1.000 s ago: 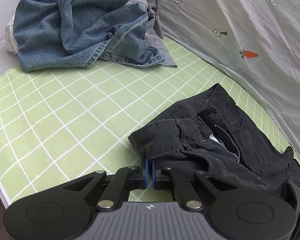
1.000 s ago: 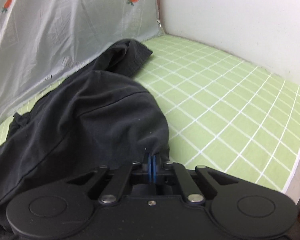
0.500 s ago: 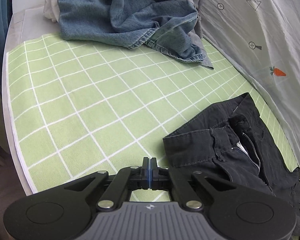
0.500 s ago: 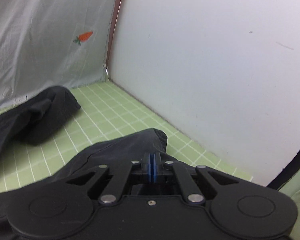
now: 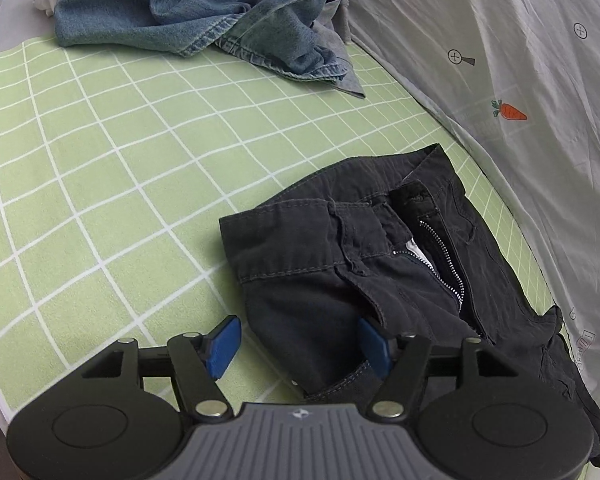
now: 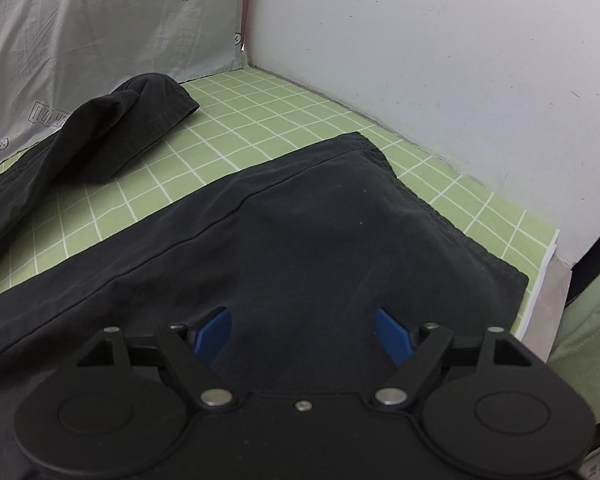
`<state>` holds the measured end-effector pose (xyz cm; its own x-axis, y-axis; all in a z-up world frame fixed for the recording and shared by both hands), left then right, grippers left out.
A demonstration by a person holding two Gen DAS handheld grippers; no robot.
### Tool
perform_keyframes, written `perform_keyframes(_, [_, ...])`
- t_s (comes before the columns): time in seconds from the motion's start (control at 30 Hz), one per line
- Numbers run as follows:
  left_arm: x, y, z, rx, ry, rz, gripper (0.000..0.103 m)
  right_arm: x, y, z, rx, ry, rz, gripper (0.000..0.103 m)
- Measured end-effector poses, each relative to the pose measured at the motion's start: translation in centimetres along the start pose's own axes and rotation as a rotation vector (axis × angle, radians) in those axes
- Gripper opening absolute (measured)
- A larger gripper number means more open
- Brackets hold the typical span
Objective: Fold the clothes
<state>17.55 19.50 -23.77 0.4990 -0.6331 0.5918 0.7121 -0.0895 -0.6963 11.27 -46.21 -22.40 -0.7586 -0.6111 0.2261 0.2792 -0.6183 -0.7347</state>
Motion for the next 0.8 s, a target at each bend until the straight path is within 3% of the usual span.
perform_keyframes(0.07, [0.2, 0.4, -0.3, 0.0, -0.009, 0.006, 0.064, -0.4, -0.1, -0.8, -0.012, -0.015, 0.011, 0.086])
perform_keyframes(0.1, [0.2, 0.4, -0.2, 0.012, -0.01, 0.007, 0.058, -0.6, -0.2, -1.1, -0.018, -0.023, 0.016, 0.089])
perform_keyframes(0.17, [0.3, 0.6, -0.3, 0.021, -0.014, 0.0, 0.039, -0.9, -0.5, -1.8, -0.02, -0.044, 0.027, 0.091])
perform_keyframes(0.2, [0.2, 0.6, -0.2, 0.028, -0.014, 0.007, 0.014, -1.0, -0.6, -2.0, -0.019, -0.056, 0.032, 0.092])
perform_keyframes(0.23, [0.1, 0.6, -0.2, 0.036, -0.014, 0.015, 0.005, -1.1, -0.7, -2.3, -0.019, -0.069, 0.035, 0.094])
perform_keyframes(0.43, [0.6, -1.1, -0.5, 0.094, 0.014, 0.103, 0.004, -1.1, -1.0, -3.7, -0.041, -0.101, 0.048, 0.096])
perform_keyframes(0.8, [-1.2, -5.3, 1.5, 0.165, 0.076, 0.161, 0.003, -1.7, -1.5, -4.5, -0.097, -0.091, 0.11, 0.1])
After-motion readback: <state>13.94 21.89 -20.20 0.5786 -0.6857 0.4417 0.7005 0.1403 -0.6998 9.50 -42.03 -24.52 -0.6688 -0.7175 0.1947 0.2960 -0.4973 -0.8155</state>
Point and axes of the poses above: each gripper's, at about its wrist camera, not at the fingertips, and y roughly the way its jaws point, x to its right, z to its top, the point moved 9 cm from there along y, roughly the way its jaws point, and after that the axes turned 12 degrees about -z, right-handed, at the moved point
